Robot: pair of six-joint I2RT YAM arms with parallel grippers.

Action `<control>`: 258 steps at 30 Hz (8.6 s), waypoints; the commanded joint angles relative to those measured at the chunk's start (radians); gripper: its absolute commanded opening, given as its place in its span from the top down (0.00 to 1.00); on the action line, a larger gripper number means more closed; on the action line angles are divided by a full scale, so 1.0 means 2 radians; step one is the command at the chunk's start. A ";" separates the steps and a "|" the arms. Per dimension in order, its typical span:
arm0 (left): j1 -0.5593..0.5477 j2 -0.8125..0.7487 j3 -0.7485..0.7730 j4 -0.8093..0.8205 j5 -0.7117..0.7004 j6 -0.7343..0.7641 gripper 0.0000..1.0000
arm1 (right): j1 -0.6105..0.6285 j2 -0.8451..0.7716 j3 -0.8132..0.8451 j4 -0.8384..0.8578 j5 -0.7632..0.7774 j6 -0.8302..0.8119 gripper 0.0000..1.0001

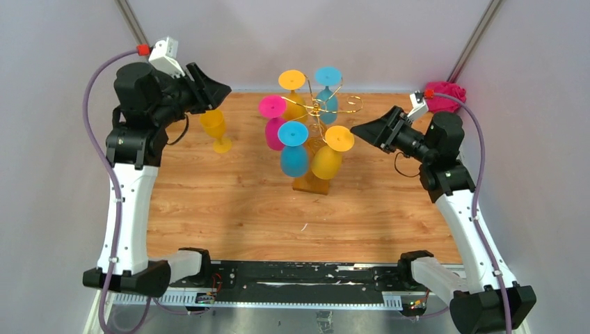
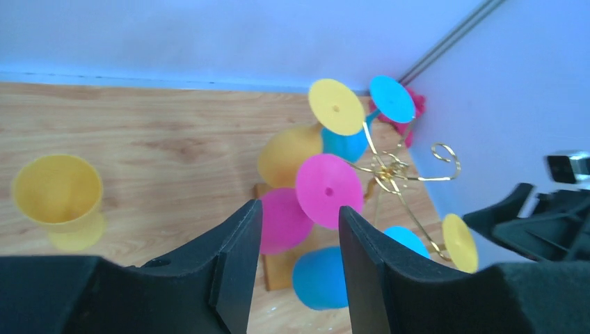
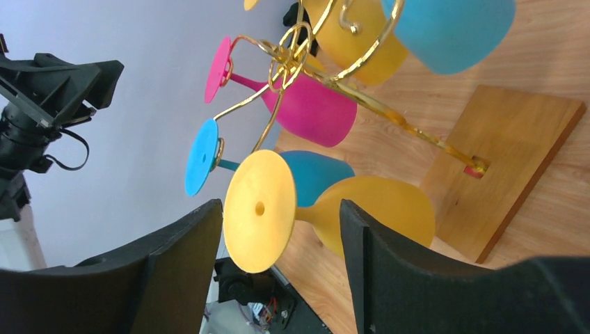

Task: Take the wine glass off the wine glass rack

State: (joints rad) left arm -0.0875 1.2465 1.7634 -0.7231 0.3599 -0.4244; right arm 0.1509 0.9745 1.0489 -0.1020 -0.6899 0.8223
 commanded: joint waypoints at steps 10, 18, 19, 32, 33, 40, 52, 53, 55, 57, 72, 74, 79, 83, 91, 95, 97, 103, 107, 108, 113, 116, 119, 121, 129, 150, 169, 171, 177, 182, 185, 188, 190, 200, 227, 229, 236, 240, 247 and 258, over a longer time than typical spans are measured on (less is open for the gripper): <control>-0.001 -0.059 -0.116 0.118 0.066 -0.064 0.50 | 0.033 0.008 -0.046 0.079 -0.025 0.056 0.57; -0.001 -0.069 -0.126 0.126 0.066 -0.067 0.50 | 0.034 0.005 -0.042 0.079 -0.018 0.066 0.74; -0.001 -0.070 -0.127 0.126 0.066 -0.068 0.50 | 0.034 0.008 -0.042 0.078 -0.019 0.067 0.78; -0.001 -0.070 -0.131 0.119 0.067 -0.065 0.51 | 0.034 0.013 -0.045 0.088 -0.001 0.124 1.00; -0.001 -0.071 -0.131 0.119 0.066 -0.065 0.51 | 0.035 0.013 -0.044 0.086 0.000 0.129 1.00; -0.001 -0.075 -0.134 0.116 0.064 -0.061 0.51 | 0.035 -0.003 -0.041 0.092 0.008 0.179 1.00; -0.001 -0.075 -0.148 0.123 0.064 -0.065 0.53 | 0.042 -0.014 -0.026 0.073 -0.007 0.171 1.00; -0.001 -0.075 -0.148 0.123 0.064 -0.065 0.53 | 0.044 -0.011 -0.025 0.072 -0.007 0.170 1.00; -0.001 -0.076 -0.149 0.122 0.064 -0.064 0.53 | 0.053 -0.003 -0.025 0.079 -0.007 0.170 1.00; -0.001 -0.077 -0.149 0.122 0.063 -0.063 0.53 | 0.062 0.007 -0.022 0.084 -0.006 0.167 1.00; -0.001 -0.077 -0.159 0.119 0.064 -0.057 0.54 | 0.088 0.067 0.037 0.093 0.047 0.121 1.00; -0.001 -0.076 -0.160 0.119 0.064 -0.056 0.54 | 0.087 0.070 0.045 0.087 0.059 0.114 1.00; -0.001 -0.077 -0.159 0.117 0.063 -0.053 0.54 | 0.083 0.059 0.050 0.057 0.093 0.084 1.00; -0.001 -0.075 -0.157 0.117 0.063 -0.052 0.54 | 0.070 0.042 0.050 0.021 0.119 0.058 1.00; -0.001 -0.071 -0.160 0.119 0.062 -0.056 0.54 | 0.042 0.008 0.036 0.002 0.122 0.050 1.00; -0.001 -0.071 -0.164 0.121 0.062 -0.057 0.54 | 0.038 -0.017 0.036 -0.023 0.122 0.044 1.00; -0.001 -0.072 -0.168 0.126 0.063 -0.059 0.54 | 0.038 -0.032 0.036 -0.034 0.116 0.045 1.00; -0.001 -0.073 -0.184 0.151 0.078 -0.068 0.51 | 0.038 -0.106 0.074 -0.126 0.134 0.015 1.00; -0.016 -0.079 -0.191 0.161 0.065 -0.056 0.48 | 0.038 -0.133 0.149 -0.152 0.146 -0.020 1.00; -0.022 -0.080 -0.192 0.161 0.060 -0.052 0.48 | 0.038 -0.132 0.167 -0.152 0.142 -0.023 1.00; -0.031 -0.086 -0.216 0.245 0.119 -0.092 0.45 | 0.038 -0.091 0.179 0.041 0.025 0.084 1.00; -0.031 -0.089 -0.242 0.361 0.186 -0.139 0.43 | 0.040 -0.039 0.157 0.220 -0.036 0.202 1.00; -0.031 -0.090 -0.272 0.495 0.247 -0.203 0.37 | 0.048 0.010 0.151 0.349 -0.048 0.285 1.00; -0.031 -0.085 -0.285 0.576 0.281 -0.250 0.35 | 0.057 0.036 0.161 0.403 -0.051 0.312 1.00; -0.029 -0.020 -0.329 0.967 0.311 -0.501 0.29 | 0.128 0.101 0.208 0.448 -0.044 0.323 1.00; -0.016 0.024 -0.317 1.132 0.288 -0.659 0.31 | 0.190 0.180 0.227 0.498 -0.024 0.331 1.00; -0.018 -0.042 -0.343 1.075 0.282 -0.628 1.00 | 0.203 0.243 0.159 0.639 -0.010 0.419 1.00; -0.018 -0.048 -0.347 1.047 0.280 -0.608 1.00 | 0.203 0.237 0.157 0.633 -0.014 0.410 1.00; -0.009 -0.121 -0.330 0.797 0.258 -0.452 1.00 | 0.189 0.185 0.142 0.548 -0.015 0.326 0.35; -0.006 -0.174 -0.160 0.250 0.094 -0.119 1.00 | 0.162 0.097 0.105 0.427 -0.007 0.234 0.20; -0.006 -0.140 -0.026 0.023 -0.050 -0.009 1.00 | 0.154 0.044 0.083 0.335 0.011 0.174 0.20; -0.006 -0.087 0.072 -0.126 -0.169 0.040 1.00 | 0.146 -0.001 0.086 0.232 0.035 0.105 0.20; -0.006 -0.051 0.110 -0.192 -0.238 0.062 1.00 | 0.143 -0.025 0.106 0.154 0.054 0.040 0.20; -0.006 0.020 0.021 -0.289 -0.238 0.092 1.00 | 0.137 -0.038 0.189 -0.053 0.120 -0.075 0.18; 0.104 0.295 0.017 -0.167 -0.225 0.077 1.00 | 0.066 0.027 0.151 -0.016 0.032 -0.042 0.18; 0.109 0.313 0.034 -0.167 -0.229 0.078 1.00 | 0.059 0.032 0.146 -0.007 0.024 -0.033 0.18; 0.134 0.375 0.075 -0.164 -0.222 0.073 1.00 | 0.049 0.052 0.142 0.019 0.006 -0.015 0.19; 0.140 0.390 0.086 -0.161 -0.215 0.069 1.00 | 0.048 0.058 0.137 0.035 0.001 -0.004 0.19; 0.140 0.402 0.090 -0.160 -0.211 0.066 0.98 | 0.048 0.059 0.127 0.047 -0.005 0.007 0.19; 0.140 0.374 0.083 -0.162 -0.235 0.071 0.63 | 0.045 0.046 0.114 0.047 -0.007 0.005 0.18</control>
State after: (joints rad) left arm 0.1879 2.0468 1.9167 -1.0477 -0.0750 -0.2855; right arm 0.2562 1.0935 1.3029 -0.0349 -0.6811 0.8238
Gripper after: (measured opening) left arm 0.356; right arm 0.815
